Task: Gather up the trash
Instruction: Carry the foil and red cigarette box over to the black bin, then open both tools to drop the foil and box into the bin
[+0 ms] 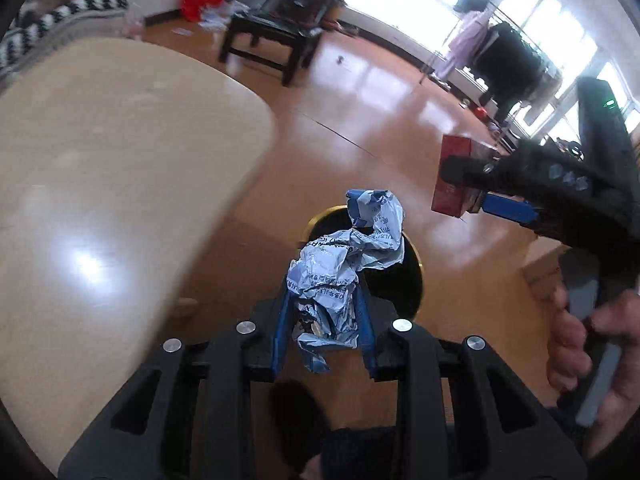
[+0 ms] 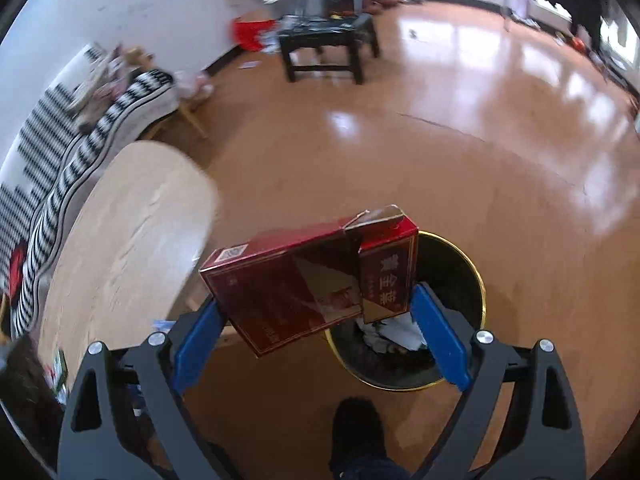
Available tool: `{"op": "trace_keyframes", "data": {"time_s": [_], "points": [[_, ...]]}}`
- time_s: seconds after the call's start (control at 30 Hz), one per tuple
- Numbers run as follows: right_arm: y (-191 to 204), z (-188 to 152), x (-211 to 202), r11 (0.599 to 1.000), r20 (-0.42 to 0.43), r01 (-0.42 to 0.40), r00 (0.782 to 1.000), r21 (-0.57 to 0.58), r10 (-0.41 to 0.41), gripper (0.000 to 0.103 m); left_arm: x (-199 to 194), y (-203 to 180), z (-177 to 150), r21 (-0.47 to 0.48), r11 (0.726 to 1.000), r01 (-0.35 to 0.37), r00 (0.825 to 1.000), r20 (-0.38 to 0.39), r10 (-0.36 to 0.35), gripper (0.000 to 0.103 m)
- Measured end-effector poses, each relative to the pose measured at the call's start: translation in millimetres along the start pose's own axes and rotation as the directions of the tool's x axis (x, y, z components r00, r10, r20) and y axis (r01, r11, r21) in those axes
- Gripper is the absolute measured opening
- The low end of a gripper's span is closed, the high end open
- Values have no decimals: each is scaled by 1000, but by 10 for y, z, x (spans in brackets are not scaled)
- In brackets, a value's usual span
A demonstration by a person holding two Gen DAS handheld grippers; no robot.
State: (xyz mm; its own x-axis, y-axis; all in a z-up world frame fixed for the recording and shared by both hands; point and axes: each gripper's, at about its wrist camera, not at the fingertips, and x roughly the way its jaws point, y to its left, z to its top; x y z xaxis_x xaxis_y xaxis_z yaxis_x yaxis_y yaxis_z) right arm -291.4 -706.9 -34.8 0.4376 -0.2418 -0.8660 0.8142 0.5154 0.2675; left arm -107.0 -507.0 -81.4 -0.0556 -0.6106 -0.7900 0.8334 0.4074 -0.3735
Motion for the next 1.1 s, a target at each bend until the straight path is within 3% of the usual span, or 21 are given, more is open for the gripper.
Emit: {"op": "trace_keyframes", "data": {"time_s": [0.23,0.63,0.67,0.73,0.77,1.1], "points": [[-423,58,159,994,-38,40,999,103,-36,89,752,-97,-12,-87,993,80,992,-91,-88,28],[-570,92,147,983,-19,61,998,171,-58,89,1026,-302,26,-66,989,132,986,-98,-138,31],[-581,91,141,982,-16,59,998,180,-57,90,1052,-308,40,-70,989,134,985,-97,-140,37],[-613,84,131,980,-15,52,999,192,-50,92,1051,-302,55,-86,985,147,984,-87,-155,65],[-617,79,134,979,-18,55,998,194,-52,92,1045,-317,65,-89,984,152,984,-77,-159,70],[-597,85,119,980,-19,53,999,190,-51,96,962,-273,111,-113,986,126,990,-51,-132,84]]}}
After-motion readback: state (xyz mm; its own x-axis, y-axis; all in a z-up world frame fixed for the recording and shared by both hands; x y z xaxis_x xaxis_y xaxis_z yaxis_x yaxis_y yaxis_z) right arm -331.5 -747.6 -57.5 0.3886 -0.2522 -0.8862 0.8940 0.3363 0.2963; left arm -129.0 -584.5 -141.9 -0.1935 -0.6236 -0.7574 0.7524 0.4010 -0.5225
